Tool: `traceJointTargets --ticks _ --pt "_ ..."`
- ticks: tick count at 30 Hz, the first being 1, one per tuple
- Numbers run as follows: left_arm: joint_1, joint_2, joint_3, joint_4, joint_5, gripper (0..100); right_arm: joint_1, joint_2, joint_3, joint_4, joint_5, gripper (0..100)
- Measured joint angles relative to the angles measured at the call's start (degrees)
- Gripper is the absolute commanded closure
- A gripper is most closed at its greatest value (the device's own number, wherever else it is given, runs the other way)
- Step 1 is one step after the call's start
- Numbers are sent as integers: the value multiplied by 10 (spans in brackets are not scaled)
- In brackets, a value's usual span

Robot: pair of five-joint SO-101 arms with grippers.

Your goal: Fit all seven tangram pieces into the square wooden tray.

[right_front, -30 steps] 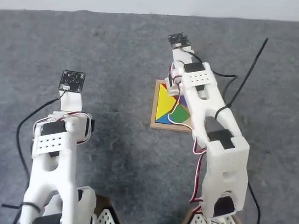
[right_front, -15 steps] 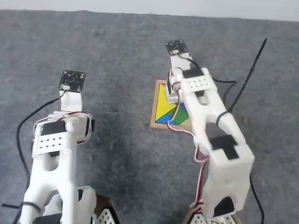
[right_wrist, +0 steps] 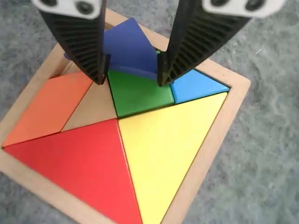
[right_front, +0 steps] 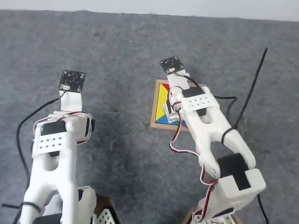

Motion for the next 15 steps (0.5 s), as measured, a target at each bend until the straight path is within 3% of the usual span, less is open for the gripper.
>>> traceJointTargets --ticks 9,15 --pt "0 0 0 0 0 825 -15 -2 1 -16 11 816" --pt "0 0 0 0 0 825 38 -68 5 -16 -13 816"
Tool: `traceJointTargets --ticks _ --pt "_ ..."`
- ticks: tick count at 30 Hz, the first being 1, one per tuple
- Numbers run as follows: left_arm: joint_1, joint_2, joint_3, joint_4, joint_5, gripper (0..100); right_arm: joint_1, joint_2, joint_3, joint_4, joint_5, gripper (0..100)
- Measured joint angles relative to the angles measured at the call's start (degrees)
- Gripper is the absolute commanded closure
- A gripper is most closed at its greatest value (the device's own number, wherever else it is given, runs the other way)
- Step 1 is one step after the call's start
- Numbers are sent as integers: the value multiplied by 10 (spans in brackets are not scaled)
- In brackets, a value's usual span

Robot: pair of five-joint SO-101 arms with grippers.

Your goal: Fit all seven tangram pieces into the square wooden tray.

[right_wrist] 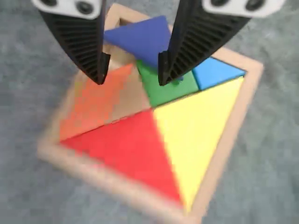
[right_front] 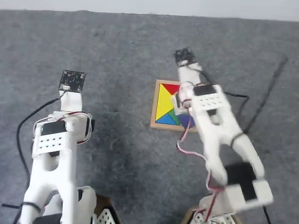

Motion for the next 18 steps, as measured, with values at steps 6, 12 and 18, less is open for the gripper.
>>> traceJointTargets --ticks 6,12,18 --pt "2 0 1 0 0 825 -25 -155 127 -11 -12 815" --pt "2 0 5 0 0 825 -48 -229 268 -21 -11 815" --pt "15 0 5 0 0 825 4 -235 281 -22 6 815"
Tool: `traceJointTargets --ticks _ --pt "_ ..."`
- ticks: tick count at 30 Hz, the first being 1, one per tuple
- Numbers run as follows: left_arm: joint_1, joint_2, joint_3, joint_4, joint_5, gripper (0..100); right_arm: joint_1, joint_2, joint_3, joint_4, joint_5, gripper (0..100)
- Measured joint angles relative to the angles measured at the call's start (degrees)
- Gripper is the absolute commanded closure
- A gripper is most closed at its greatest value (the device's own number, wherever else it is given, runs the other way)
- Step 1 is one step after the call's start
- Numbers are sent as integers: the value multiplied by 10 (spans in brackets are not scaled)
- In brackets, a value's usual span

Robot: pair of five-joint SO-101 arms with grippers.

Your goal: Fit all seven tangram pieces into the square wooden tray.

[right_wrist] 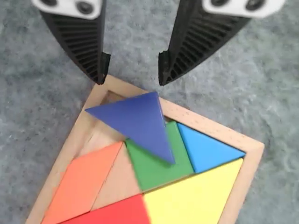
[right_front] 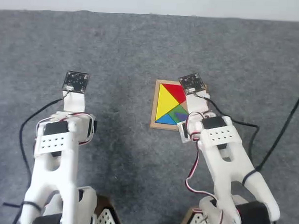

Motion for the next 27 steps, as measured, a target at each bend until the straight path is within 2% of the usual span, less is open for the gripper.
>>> traceJointTargets --ticks 11,17,27 --pt "9 0 7 0 0 825 27 55 -3 -18 16 815" --pt "9 0 7 0 0 825 63 132 -69 -21 18 815" --pt "9 0 7 0 -2 825 65 227 -172 -21 18 815"
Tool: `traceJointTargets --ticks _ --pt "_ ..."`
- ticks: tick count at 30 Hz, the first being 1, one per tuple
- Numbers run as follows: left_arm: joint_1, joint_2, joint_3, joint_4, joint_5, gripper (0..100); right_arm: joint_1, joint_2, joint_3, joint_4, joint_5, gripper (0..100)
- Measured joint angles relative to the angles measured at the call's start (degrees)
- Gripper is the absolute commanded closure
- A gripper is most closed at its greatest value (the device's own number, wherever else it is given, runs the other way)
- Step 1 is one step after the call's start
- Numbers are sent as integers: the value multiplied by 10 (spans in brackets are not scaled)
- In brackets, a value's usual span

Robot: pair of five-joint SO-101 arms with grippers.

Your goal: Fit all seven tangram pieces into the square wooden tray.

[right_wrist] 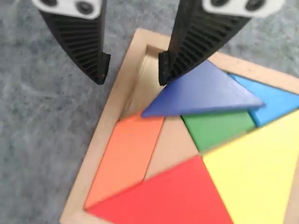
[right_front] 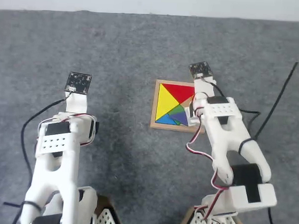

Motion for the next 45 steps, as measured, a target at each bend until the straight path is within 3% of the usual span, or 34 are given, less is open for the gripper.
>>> traceJointTargets --ticks 12,21,45 --pt "0 0 0 0 0 825 -4 -60 -11 8 -18 815" --pt "2 0 0 0 0 825 -84 -52 -11 10 -29 815" --pt "2 0 0 0 0 825 -21 -9 -10 10 17 815"
